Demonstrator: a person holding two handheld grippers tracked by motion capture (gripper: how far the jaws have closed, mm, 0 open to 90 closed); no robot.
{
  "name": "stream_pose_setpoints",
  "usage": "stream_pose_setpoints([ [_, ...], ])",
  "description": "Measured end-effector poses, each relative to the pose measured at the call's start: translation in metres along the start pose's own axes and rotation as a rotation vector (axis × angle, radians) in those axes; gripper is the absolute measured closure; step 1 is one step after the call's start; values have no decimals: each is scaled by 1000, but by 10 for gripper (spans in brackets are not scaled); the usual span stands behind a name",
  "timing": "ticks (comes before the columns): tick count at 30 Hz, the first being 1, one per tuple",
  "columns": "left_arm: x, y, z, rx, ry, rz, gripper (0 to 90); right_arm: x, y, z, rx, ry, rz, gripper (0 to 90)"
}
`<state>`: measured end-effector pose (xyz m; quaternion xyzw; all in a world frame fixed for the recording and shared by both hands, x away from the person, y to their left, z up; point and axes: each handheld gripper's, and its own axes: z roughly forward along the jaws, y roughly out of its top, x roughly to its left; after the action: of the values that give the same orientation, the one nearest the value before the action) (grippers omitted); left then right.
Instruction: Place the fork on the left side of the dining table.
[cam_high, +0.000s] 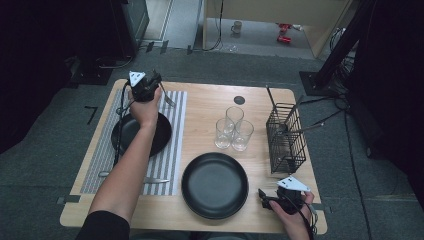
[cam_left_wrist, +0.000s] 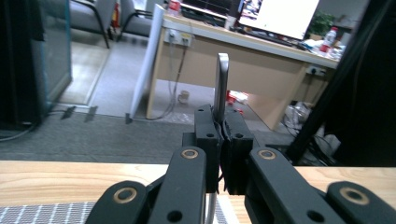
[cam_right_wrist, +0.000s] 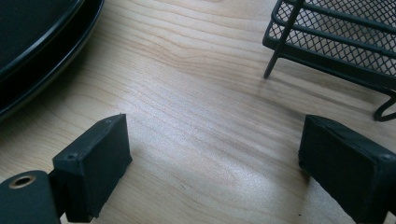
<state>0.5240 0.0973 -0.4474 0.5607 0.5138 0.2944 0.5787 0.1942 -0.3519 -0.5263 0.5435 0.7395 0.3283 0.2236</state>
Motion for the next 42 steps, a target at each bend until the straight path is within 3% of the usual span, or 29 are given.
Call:
stream_pose_setpoints([
  [4,6,-6,-2,-13,14,-41,885,0,0,0,0,0,0,91],
  [11,23,-6,-8,13,-21,-84,883,0,0,0,0,0,0,91],
  [17,36,-11,-13,8,-29,-133,881,0,0,0,0,-2,5,91],
  [20,41,-14,-14,-1,-54,-156,882,0,0,0,0,-3,5,91],
  [26,47,-13,-15,34,-5,-151,856,0,0,0,-1,-5,5,91],
  [29,51,-14,-16,76,46,-87,821,0,0,0,-1,-5,5,91],
  [32,55,-16,-17,88,49,-71,773,0,0,0,-1,-6,5,91],
  [42,71,-22,-22,63,38,-129,667,0,0,0,-1,-6,6,91],
])
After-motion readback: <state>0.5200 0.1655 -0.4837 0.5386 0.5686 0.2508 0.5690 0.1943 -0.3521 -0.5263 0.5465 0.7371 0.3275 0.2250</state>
